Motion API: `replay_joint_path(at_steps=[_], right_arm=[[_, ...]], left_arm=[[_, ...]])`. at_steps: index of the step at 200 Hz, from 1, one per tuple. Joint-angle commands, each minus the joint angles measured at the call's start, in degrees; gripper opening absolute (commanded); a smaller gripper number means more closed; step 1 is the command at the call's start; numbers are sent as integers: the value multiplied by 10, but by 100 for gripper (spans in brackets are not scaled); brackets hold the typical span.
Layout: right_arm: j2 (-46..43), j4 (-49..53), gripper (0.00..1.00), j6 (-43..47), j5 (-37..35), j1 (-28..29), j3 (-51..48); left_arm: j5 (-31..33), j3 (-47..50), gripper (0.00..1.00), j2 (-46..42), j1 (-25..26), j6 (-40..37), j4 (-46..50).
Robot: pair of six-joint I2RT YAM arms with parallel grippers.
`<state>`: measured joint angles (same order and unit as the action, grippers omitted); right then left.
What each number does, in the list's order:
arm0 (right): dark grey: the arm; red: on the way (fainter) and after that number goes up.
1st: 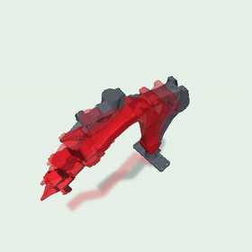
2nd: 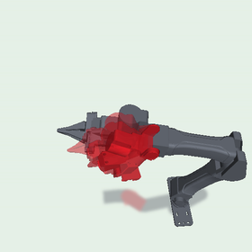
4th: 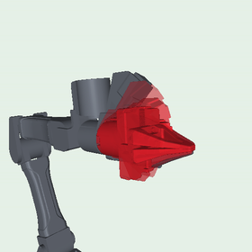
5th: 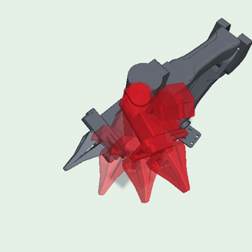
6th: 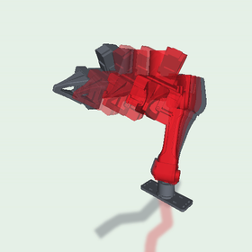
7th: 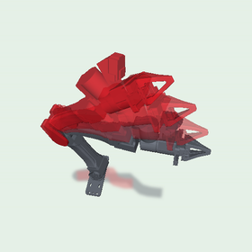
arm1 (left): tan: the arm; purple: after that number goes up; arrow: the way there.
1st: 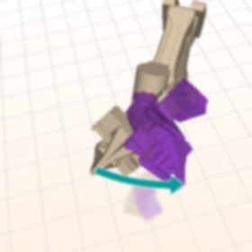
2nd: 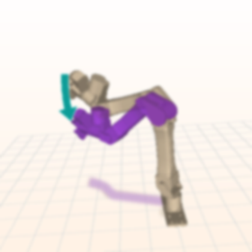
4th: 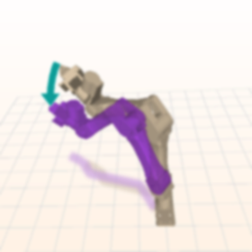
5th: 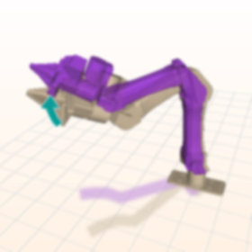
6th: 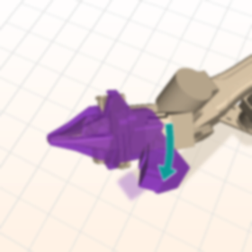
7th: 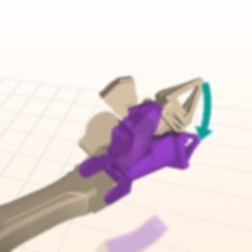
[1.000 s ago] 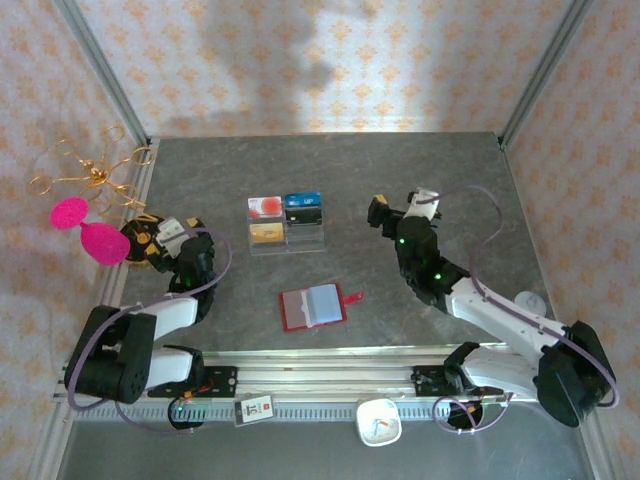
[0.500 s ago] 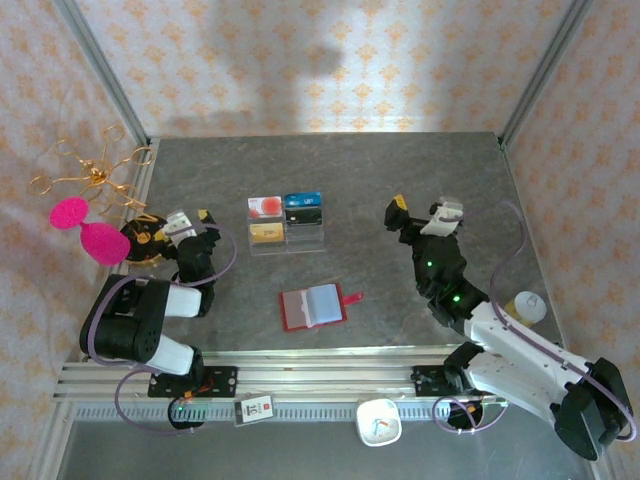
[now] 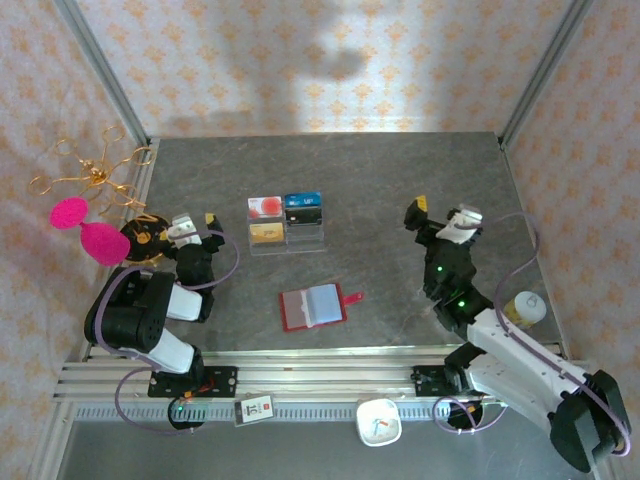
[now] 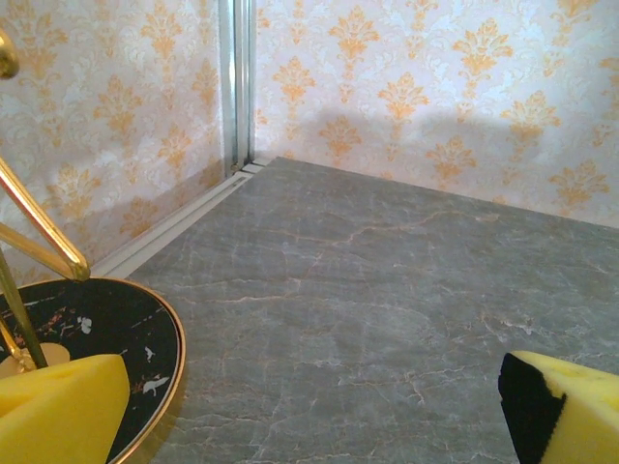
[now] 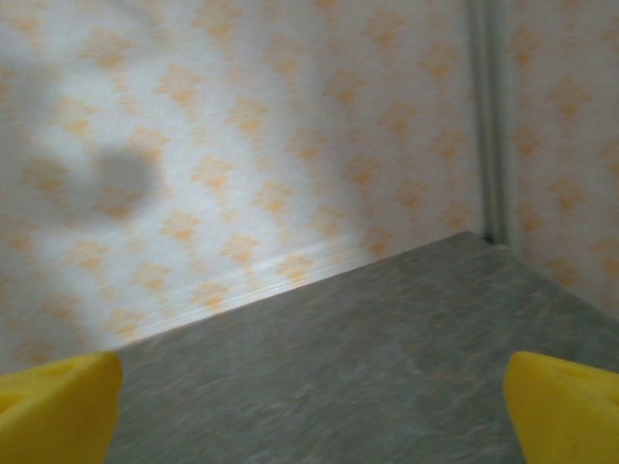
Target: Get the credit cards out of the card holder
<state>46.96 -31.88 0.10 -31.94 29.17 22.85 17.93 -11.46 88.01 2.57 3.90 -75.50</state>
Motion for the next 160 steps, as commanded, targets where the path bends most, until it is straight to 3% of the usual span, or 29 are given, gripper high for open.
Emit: replay_joint_path(at_steps=[1,56,121,145,160], right_arm=[[-6,-25,100,-3,15,-65,-13],[51,-115,100,-6,133,-208,-75],[262,-303,100,32,188,-225,-99],[323,-292,100,40,230,-228,-74],[377,-397,100,46,235,-228,-105]], left_arm=[[-17,1,100,-1,-3,-9,-19],[-18,3,100,3,-5,-10,-29],[-18,3,100,2,-4,-11,-29],[-17,3,100,2,-4,-11,-30],[-18,3,100,2,-4,-11,-30]])
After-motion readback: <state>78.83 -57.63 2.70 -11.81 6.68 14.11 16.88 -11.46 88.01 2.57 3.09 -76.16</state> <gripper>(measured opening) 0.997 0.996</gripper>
